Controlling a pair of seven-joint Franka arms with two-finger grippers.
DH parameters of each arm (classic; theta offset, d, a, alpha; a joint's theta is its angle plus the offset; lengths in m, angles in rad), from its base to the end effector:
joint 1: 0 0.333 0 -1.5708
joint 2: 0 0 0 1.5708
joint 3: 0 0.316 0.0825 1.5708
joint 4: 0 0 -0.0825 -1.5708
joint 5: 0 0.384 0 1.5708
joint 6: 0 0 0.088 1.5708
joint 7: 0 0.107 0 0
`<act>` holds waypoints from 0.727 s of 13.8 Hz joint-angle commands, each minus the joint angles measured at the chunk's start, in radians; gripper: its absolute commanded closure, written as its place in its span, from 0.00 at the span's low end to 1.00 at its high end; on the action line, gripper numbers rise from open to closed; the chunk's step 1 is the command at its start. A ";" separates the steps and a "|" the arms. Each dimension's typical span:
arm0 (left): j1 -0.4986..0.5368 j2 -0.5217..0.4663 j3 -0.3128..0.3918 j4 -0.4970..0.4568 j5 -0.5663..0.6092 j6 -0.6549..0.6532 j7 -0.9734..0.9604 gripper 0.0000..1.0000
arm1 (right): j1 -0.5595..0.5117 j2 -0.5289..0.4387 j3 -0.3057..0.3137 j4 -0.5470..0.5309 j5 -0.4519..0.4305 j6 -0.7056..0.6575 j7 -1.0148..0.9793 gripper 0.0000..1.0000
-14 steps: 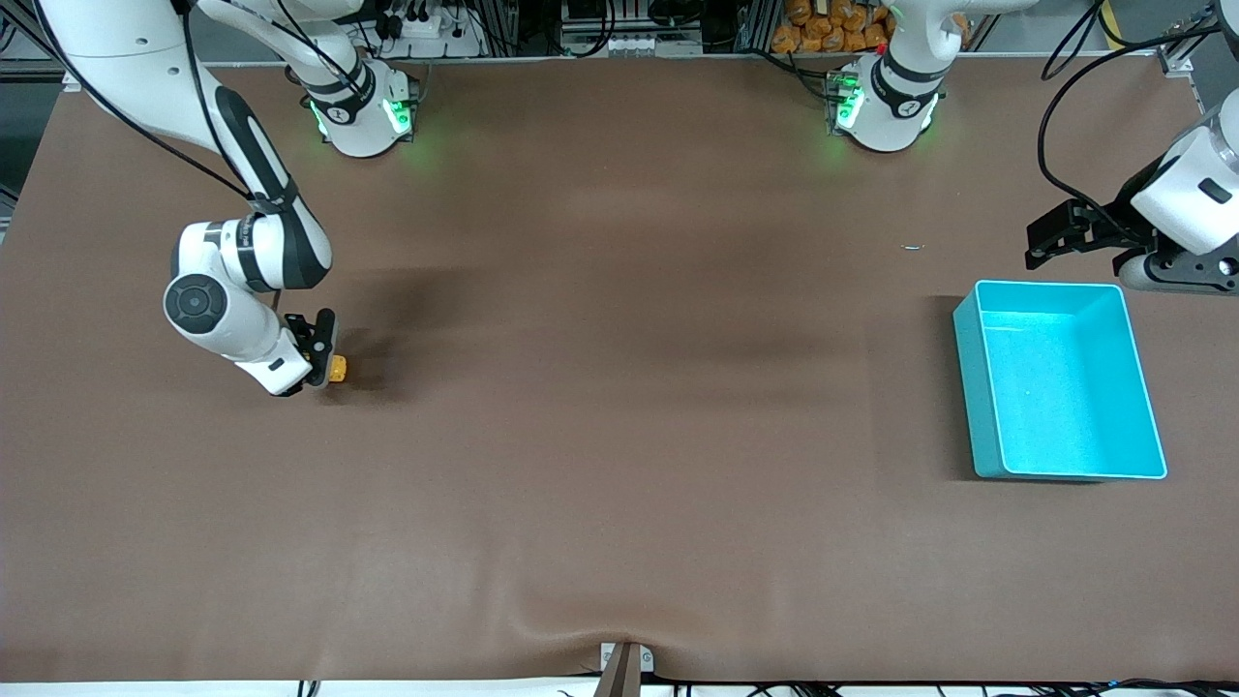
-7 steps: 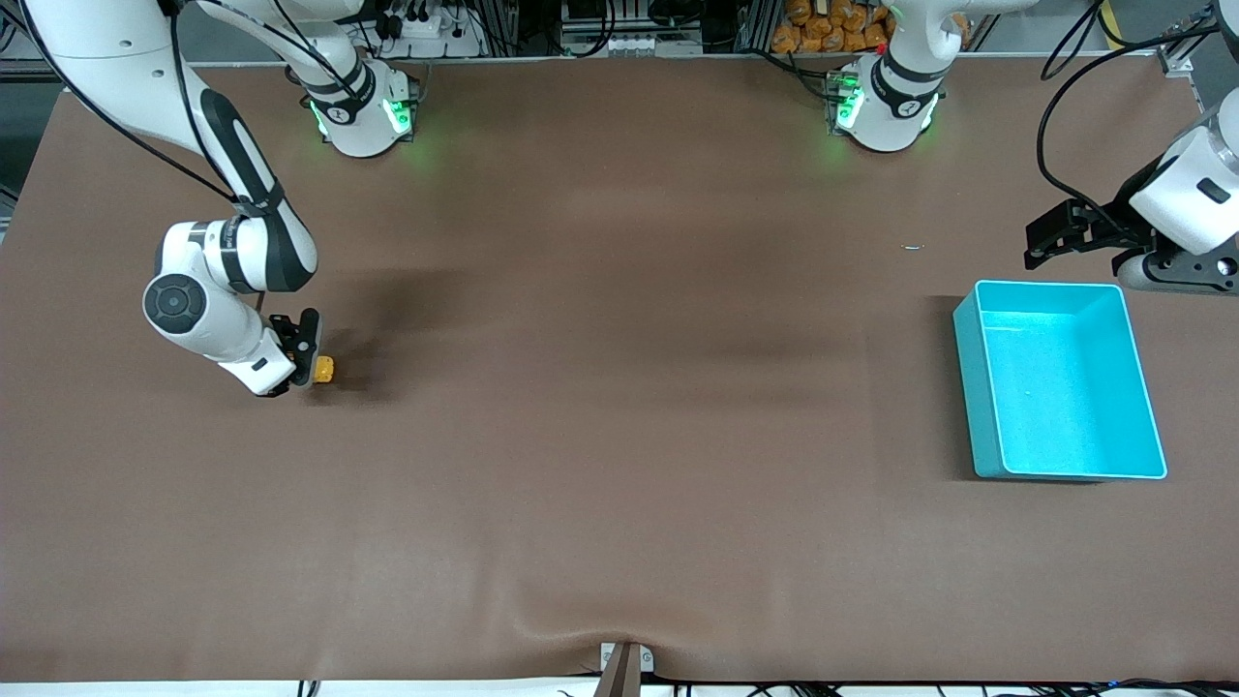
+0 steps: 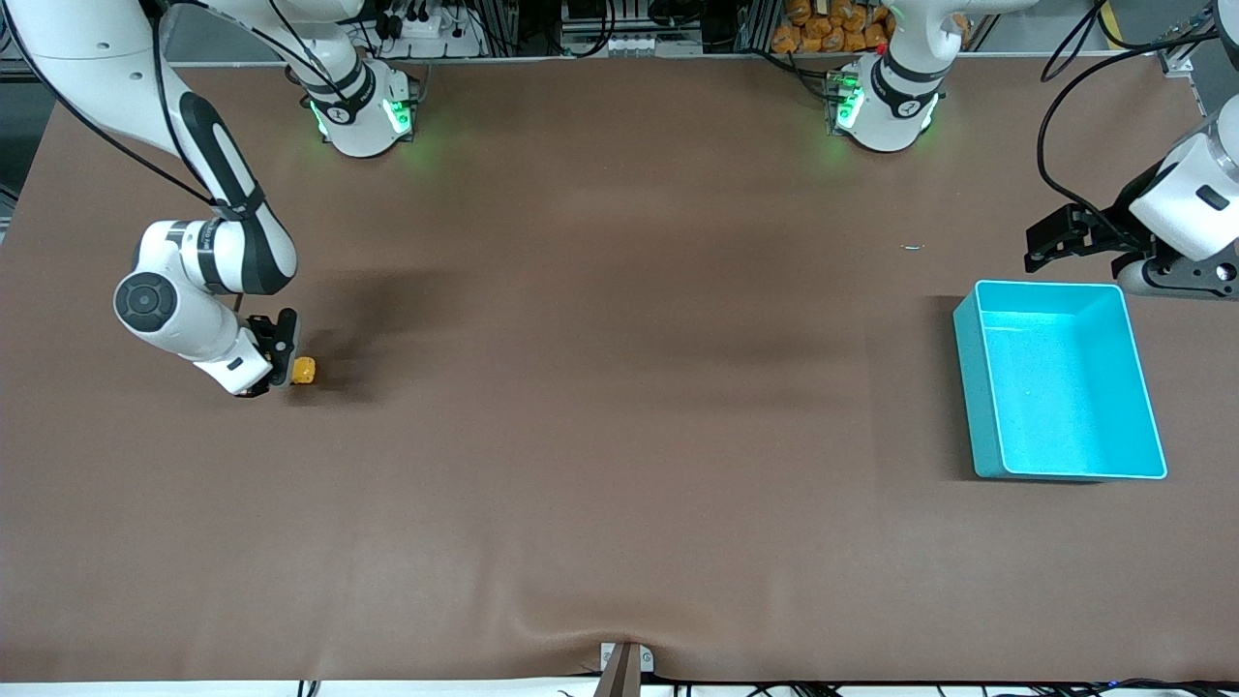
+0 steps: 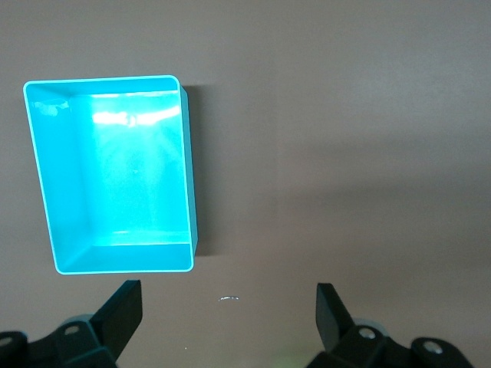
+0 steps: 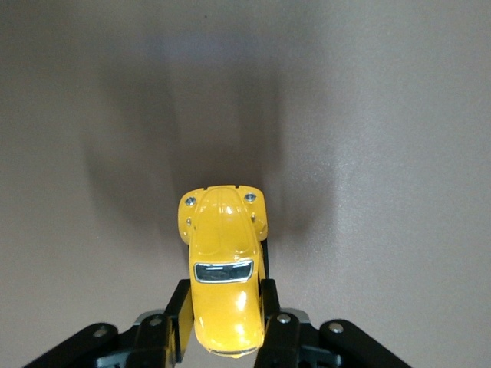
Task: Wind and store yellow beetle car
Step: 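Lift the yellow car with the right gripper and draw it back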
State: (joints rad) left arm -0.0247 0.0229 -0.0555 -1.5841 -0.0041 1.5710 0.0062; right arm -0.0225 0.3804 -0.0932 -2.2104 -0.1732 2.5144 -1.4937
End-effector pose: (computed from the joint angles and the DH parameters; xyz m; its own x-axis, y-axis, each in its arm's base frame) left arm 0.5587 -0.0450 0.6055 0.9956 -0.0863 -0.0359 -0.0861 -0.9963 0.0056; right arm 0.5413 -0.0625 0.1991 0.0378 0.9907 -0.1306 0.9959 -0.0480 -0.0761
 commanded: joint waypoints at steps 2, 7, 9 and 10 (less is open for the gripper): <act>0.005 0.003 -0.003 0.010 0.012 0.003 0.018 0.00 | -0.034 0.104 0.006 0.029 -0.020 0.043 -0.008 0.55; 0.000 0.003 -0.003 0.010 0.013 0.003 0.018 0.00 | -0.057 0.092 0.010 0.133 -0.006 -0.155 -0.008 0.24; 0.002 0.003 -0.003 0.010 0.013 0.003 0.018 0.00 | -0.073 0.083 0.012 0.187 -0.006 -0.231 -0.010 0.19; 0.002 0.003 -0.003 0.010 0.013 0.004 0.018 0.00 | -0.077 0.078 0.012 0.201 -0.005 -0.252 -0.010 0.18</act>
State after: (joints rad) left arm -0.0255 0.0231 -0.0562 -1.5841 -0.0041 1.5713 0.0062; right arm -0.0695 0.4563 -0.0967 -2.0646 -0.1734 2.3217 -1.4939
